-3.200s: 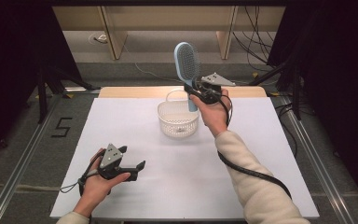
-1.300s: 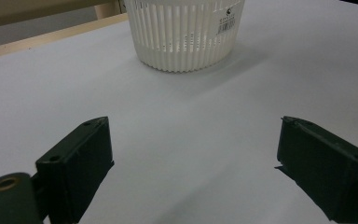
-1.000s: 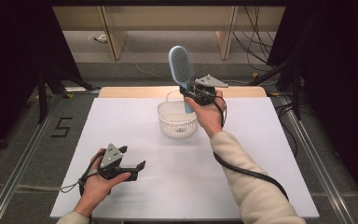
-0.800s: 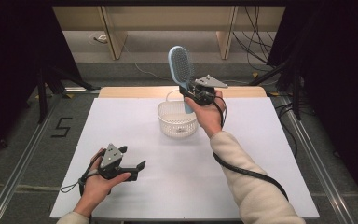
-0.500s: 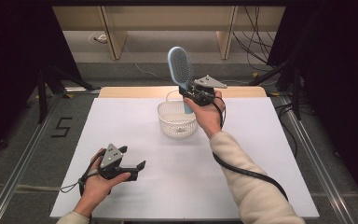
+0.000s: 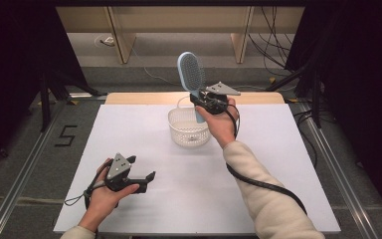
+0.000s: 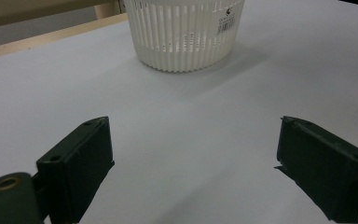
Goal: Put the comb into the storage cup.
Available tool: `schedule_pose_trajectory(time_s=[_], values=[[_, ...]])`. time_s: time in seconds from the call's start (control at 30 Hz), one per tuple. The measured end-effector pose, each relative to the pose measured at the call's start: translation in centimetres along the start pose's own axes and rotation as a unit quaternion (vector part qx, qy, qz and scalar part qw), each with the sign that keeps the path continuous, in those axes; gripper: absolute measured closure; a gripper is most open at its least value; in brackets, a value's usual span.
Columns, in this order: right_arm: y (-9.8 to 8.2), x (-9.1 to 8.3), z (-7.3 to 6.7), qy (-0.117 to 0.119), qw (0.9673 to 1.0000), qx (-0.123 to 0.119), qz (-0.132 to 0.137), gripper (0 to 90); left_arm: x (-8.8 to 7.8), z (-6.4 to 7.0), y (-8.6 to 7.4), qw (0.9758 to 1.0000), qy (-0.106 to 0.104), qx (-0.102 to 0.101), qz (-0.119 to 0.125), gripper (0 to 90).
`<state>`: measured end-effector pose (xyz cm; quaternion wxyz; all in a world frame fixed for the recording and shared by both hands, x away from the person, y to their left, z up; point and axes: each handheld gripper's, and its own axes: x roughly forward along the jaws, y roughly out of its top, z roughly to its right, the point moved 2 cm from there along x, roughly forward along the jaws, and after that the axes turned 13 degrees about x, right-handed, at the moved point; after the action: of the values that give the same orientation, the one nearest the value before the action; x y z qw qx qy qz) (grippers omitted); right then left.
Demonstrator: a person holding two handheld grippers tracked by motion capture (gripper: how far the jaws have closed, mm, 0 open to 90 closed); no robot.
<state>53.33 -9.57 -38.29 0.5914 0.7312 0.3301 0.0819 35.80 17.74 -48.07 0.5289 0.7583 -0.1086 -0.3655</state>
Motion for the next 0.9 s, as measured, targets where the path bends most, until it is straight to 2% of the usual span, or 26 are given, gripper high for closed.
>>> schedule_pose_trajectory(time_s=[0.9], values=[[-0.65, 0.37, 0.14, -0.005, 0.9999, -0.006, -0.010, 70.3, 0.02, 0.00, 0.00, 1.0000, -0.001, 0.000, -0.001, 10.0]])
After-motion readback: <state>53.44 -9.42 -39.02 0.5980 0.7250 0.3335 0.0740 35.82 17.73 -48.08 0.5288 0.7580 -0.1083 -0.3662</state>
